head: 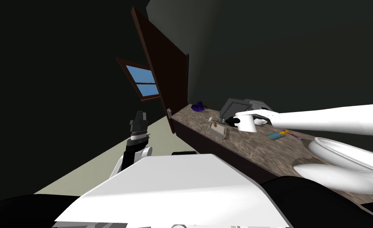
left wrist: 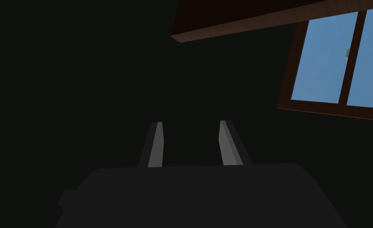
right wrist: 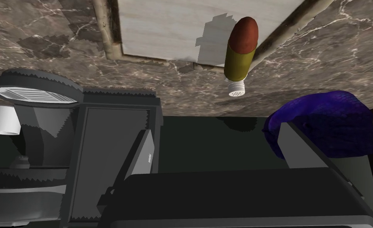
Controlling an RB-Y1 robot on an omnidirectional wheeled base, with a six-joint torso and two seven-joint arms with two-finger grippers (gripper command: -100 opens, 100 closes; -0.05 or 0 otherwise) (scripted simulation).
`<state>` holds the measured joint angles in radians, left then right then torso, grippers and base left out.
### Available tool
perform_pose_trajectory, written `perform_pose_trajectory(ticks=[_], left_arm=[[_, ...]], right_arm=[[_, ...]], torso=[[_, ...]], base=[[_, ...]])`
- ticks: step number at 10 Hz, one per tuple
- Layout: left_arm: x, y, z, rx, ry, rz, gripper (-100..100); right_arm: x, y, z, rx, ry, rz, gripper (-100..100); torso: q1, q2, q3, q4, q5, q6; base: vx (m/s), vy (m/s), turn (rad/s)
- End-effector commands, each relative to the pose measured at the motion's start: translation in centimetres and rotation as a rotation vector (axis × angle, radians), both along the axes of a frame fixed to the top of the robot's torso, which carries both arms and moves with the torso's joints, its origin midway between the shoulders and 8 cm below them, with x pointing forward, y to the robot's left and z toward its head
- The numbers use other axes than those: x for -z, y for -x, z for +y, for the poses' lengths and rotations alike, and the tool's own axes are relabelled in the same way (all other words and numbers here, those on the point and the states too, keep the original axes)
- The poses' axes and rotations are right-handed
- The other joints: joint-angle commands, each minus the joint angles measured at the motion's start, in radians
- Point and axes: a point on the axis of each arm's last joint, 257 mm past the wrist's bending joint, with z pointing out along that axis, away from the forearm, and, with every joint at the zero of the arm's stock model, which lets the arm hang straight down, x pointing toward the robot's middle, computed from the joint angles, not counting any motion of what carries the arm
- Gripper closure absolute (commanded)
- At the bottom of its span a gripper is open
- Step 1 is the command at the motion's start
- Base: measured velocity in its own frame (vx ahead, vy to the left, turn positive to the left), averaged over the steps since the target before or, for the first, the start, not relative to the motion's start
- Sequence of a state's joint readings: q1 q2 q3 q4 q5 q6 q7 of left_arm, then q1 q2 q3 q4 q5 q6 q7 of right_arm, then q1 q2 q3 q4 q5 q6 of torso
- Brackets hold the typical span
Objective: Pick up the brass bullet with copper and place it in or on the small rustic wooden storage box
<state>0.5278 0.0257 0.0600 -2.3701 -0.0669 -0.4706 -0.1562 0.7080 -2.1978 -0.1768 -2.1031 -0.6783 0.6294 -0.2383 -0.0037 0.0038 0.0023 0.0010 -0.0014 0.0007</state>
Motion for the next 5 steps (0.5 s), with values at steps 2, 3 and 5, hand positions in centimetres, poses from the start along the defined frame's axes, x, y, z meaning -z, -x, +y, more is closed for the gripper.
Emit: perform_pose_trajectory(ticks=[2,3,5], left_arm=[[0.00,0.00,0.00,0.000,0.000,0.000,0],[0.00,0.00,0.00,0.000,0.000,0.000,0],[0.00,0.00,0.00,0.000,0.000,0.000,0]], right_arm=[[-0.35,-0.33,0.04,0.008,-0.002,0.000,-100],[-0.40,-0.38,0.06,0.009,-0.003,-0.001,0],[-0.40,-0.37,0.06,0.009,-0.003,0.000,0]], torso=[[0.000,-0.001,-0.001,0.000,0.000,0.000],[0.001,-0.002,-0.001,-0.001,0.000,0.000],[0.001,-0.005,-0.003,-0.001,0.000,0.000]], base=[[-0.044,-0.016,0.036],[0.000,0.000,0.000],[0.000,0.000,0.000]])
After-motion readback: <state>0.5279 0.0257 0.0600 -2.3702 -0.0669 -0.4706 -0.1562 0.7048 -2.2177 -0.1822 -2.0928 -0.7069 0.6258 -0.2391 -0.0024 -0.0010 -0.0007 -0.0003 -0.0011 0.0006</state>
